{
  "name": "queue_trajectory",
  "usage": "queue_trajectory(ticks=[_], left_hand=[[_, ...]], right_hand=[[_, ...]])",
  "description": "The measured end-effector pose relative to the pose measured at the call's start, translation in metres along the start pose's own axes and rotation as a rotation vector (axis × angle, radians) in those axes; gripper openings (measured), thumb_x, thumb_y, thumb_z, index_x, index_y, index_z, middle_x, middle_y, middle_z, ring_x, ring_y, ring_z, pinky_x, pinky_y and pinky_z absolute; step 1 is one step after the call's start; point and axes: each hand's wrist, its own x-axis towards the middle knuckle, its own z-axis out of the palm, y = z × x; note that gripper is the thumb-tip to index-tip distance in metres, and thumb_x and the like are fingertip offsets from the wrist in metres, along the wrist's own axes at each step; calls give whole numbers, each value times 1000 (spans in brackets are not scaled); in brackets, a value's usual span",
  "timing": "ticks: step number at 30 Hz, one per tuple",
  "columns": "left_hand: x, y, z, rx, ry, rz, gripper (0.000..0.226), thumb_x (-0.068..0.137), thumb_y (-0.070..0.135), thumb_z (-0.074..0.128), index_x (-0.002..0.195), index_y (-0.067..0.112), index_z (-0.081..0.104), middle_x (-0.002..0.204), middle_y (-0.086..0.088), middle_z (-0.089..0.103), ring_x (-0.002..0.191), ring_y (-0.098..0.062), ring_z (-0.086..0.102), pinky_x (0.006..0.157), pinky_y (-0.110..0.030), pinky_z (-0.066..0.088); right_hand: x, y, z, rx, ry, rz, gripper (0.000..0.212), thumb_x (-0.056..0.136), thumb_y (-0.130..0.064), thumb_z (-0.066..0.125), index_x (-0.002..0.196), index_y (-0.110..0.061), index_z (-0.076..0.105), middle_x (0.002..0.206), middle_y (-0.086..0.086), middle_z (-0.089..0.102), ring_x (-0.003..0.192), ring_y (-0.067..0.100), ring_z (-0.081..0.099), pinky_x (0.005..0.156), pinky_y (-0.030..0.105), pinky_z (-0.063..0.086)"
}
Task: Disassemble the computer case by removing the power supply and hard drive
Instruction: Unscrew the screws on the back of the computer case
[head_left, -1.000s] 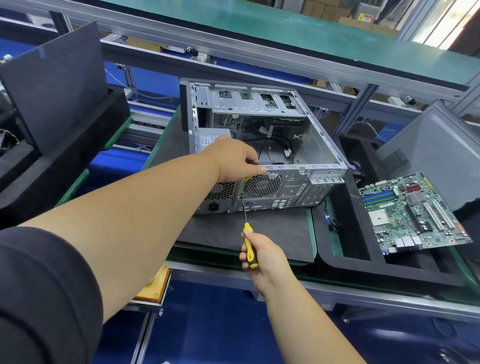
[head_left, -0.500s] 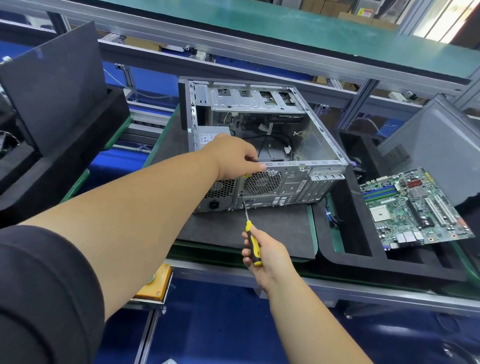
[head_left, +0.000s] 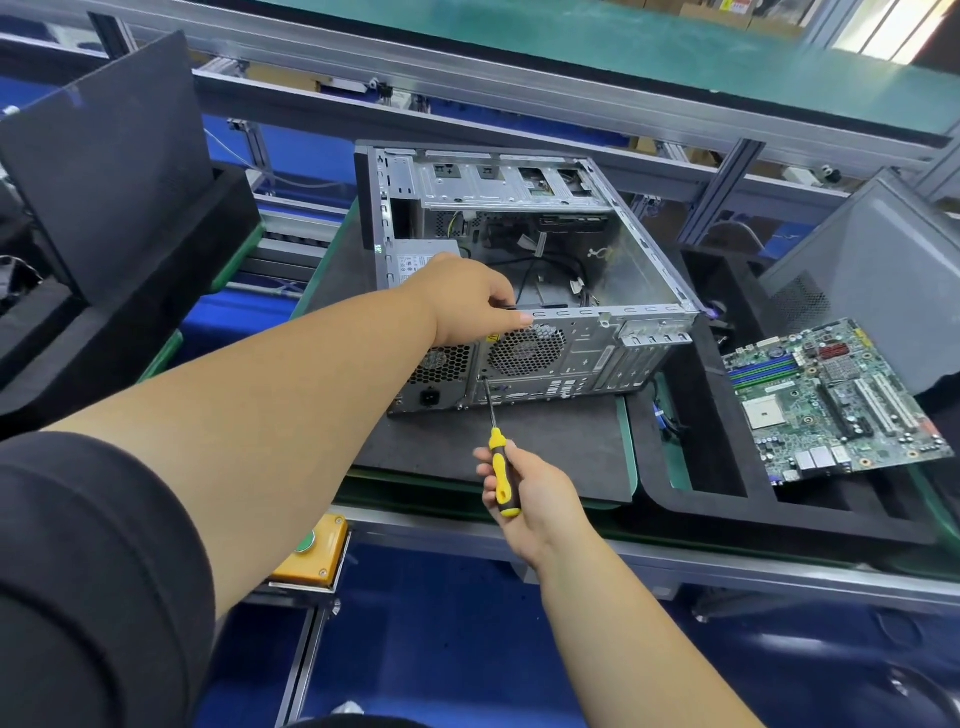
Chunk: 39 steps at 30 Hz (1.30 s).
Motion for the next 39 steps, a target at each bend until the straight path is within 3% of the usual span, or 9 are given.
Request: queue_trajectory(ticks=[5,14,18,23,30,36,39], left_hand=[[0,-1,1,4,5,4,40,92,62,47,94,28,69,84,6,65,94,-22,55,84,-33,39],[0,0,1,1,6,3,40,92,61,48,93,27,69,85,6,66,94,-22,55,85,-34,41],[0,-1,1,-6,7,-3,37,92,61,49,91,30,67,81,8,64,92,-20,55,88,-35,44],[0,0,0,-2,3,-9,35,91,62,48,88,32,65,78,11,62,92,-21,54,84,-33,42],[-1,1,-1,-32,-18,-40,39,90,63,49,89,28,67,79,6,63,97,-24,53,90,-39,47],[-3,1,0,-20,-12,-28,41,91,63,48,89,28,68,80,6,64,97,-24,53,90,-39,46],[-3,1,0,-13,-1,-20,41,91,63,48,91,27,68,79,6,63,96,-24,53,87,-37,44]], right_hand=[[1,-2,2,-99,55,-24,28,96,-31,64,95,-5,75,76,6,68,54,13,63,49,25,52],[4,2,2,-215,73,-145,20,90,-26,71,88,-14,55,70,0,54,49,10,48,48,24,43],[0,-3,4,-213,75,-95,15,92,-26,67,93,-11,64,70,3,58,51,11,45,51,23,40],[-3,-6,4,-104,21,9,42,103,-33,48,91,-3,74,67,4,64,51,9,50,52,22,42],[0,-7,7,-201,86,-33,29,98,-35,59,90,-9,70,64,0,62,45,9,55,46,21,45],[2,-2,3,-490,182,-299,26,92,-32,67,82,-15,49,64,-1,51,48,11,45,47,22,39],[0,-6,1,-674,234,-349,26,93,-39,62,89,-16,54,69,-1,54,50,11,47,48,21,39]])
